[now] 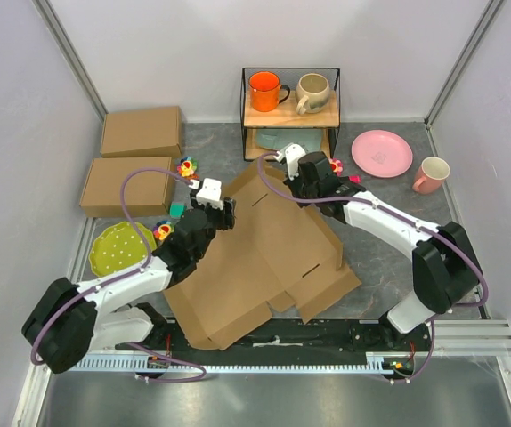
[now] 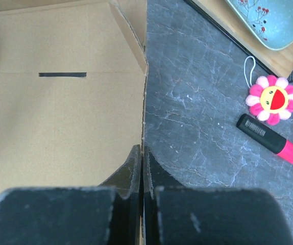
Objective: Fold the paper box
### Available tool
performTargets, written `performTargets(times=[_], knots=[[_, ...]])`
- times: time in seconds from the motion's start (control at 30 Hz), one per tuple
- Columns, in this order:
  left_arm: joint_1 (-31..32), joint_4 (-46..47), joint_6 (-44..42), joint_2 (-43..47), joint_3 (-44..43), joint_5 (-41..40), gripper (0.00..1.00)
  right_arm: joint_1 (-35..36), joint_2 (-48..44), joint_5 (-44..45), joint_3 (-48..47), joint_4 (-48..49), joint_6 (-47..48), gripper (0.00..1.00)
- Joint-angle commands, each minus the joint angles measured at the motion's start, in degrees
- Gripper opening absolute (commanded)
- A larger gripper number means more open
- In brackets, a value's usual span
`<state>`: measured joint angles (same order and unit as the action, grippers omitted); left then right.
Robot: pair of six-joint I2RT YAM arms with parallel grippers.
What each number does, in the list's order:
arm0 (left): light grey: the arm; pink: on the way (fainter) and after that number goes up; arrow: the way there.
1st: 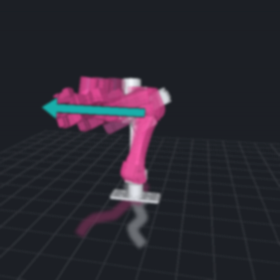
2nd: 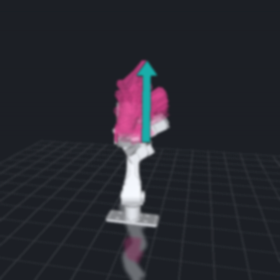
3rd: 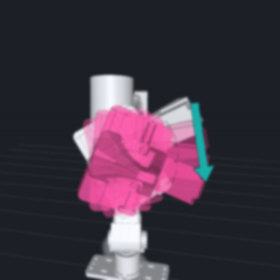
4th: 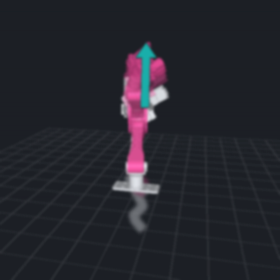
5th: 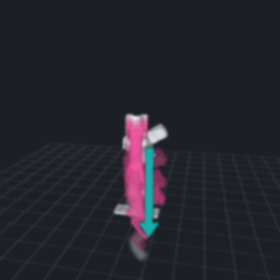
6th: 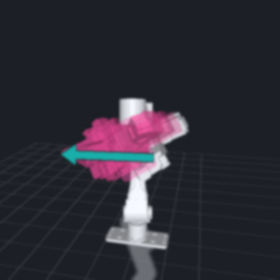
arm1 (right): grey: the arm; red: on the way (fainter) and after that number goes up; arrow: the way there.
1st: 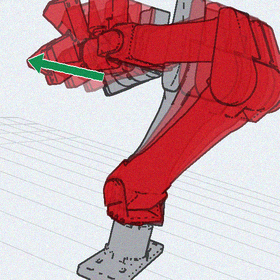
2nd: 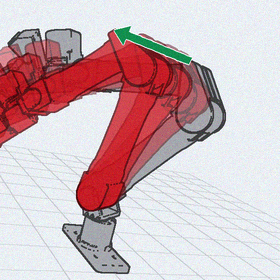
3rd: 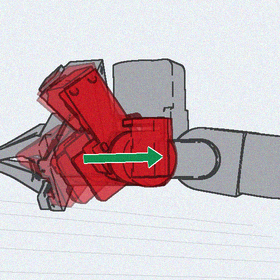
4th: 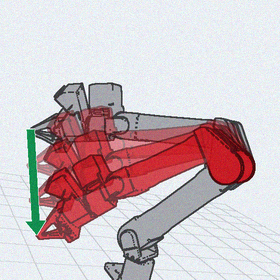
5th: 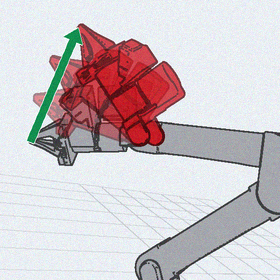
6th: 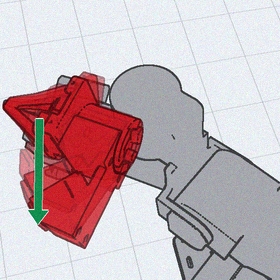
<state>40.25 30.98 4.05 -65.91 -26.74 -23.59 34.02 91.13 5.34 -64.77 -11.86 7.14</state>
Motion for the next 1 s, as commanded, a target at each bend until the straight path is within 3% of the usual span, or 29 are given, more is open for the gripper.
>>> performTargets(times=[0.0, 0.17, 0.27, 0.4, 0.63, 0.73, 0.83, 0.97], knots=[[-2.4, -4.3, 3.8, 3.2, -4.1, -1.4, 0.67, 2.2, -3.4, -4.3, -2.7, -1.8, 3.5, 0.00], [-7.5, -4.3, 7.7, 2.3, -7.2, 5.8, 0.68, 7.4, -2.6, -3.8, -6.8, -9.1, 8.8, 0.00], [-9.5, -3.8, 7.6, -0.3, -9.7, 7.1, 0.68, 11.2, -2.8, 1.8, -9.4, -13.2, 12.8, 0.00], [-12.0, -3.4, 9.8, -2.4, -11.3, 8.1, 0.68, 16.1, -3.0, 17.5, -11.6, -15.5, 17.6, 0.00], [-12.8, 5.1, 13.0, -2.2, -5.8, 13.0, 0.68, 19.6, -5.4, 28.0, -8.5, -12.6, 18.7, 0.00], [-12.8, 8.6, 11.9, -0.6, -4.0, 16.0, 0.68, 19.7, -6.8, 27.5, -5.7, -11.2, 18.6, 0.00], [-12.8, 13.6, 7.1, 0.3, -1.9, 26.9, 0.70, 19.3, -6.8, 25.8, -4.0, -9.9, 18.1, 0.00], [-12.8, 17.7, -0.3, -1.3, -0.4, 34.2, 0.73, 18.3, -5.9, 21.8, -5.9, -11.2, 15.7, 0.00]])
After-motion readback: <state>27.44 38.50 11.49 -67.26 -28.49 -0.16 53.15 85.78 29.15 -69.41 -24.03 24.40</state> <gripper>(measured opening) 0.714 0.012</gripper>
